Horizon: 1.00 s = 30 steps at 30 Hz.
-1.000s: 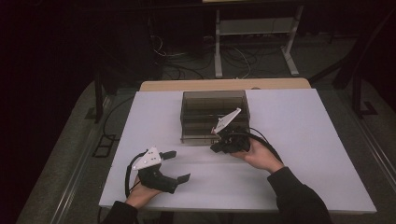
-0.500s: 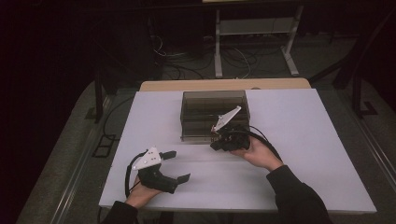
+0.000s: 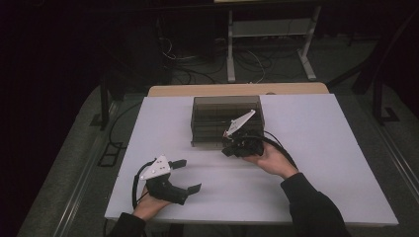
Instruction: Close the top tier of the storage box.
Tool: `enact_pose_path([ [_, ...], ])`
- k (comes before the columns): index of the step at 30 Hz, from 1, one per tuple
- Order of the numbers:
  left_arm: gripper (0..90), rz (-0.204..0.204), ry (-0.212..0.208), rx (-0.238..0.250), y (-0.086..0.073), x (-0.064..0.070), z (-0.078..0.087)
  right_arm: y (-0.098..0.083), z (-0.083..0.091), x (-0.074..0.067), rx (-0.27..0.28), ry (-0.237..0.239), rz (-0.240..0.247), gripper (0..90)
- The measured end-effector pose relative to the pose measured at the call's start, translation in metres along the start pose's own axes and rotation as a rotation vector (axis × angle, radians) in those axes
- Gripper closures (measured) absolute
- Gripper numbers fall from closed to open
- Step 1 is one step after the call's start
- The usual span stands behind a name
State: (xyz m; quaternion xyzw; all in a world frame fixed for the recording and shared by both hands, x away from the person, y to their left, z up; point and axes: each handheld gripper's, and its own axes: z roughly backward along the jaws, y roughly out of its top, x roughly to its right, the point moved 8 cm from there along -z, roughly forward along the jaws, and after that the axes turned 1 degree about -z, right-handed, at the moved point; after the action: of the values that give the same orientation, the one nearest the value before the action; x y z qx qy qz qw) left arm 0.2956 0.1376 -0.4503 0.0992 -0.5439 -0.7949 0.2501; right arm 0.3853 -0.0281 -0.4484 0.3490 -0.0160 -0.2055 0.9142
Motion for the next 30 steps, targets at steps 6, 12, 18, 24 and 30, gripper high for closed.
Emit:
enact_pose_path([
  [6, 2.9, 0.0, 0.0, 0.001, 0.0, 0.0, 0.0, 0.001, 0.001, 0.004, 0.013, 0.002, -0.013, 89.1],
  [12, 2.9, 0.0, -0.001, 0.001, 0.0, 0.0, 0.0, 0.002, 0.0, 0.007, 0.015, -0.003, -0.018, 89.1],
  [18, 2.9, 0.0, -0.001, 0.0, 0.0, 0.0, 0.0, 0.003, 0.0, 0.01, 0.019, -0.003, -0.026, 89.1],
  [24, 2.9, 0.0, -0.001, 0.0, 0.0, 0.0, 0.0, 0.004, -0.001, 0.013, 0.017, -0.004, -0.029, 89.1],
  [30, 2.9, -0.001, -0.001, -0.001, 0.0, 0.0, 0.0, 0.005, -0.002, 0.015, 0.018, -0.006, -0.03, 89.0],
])
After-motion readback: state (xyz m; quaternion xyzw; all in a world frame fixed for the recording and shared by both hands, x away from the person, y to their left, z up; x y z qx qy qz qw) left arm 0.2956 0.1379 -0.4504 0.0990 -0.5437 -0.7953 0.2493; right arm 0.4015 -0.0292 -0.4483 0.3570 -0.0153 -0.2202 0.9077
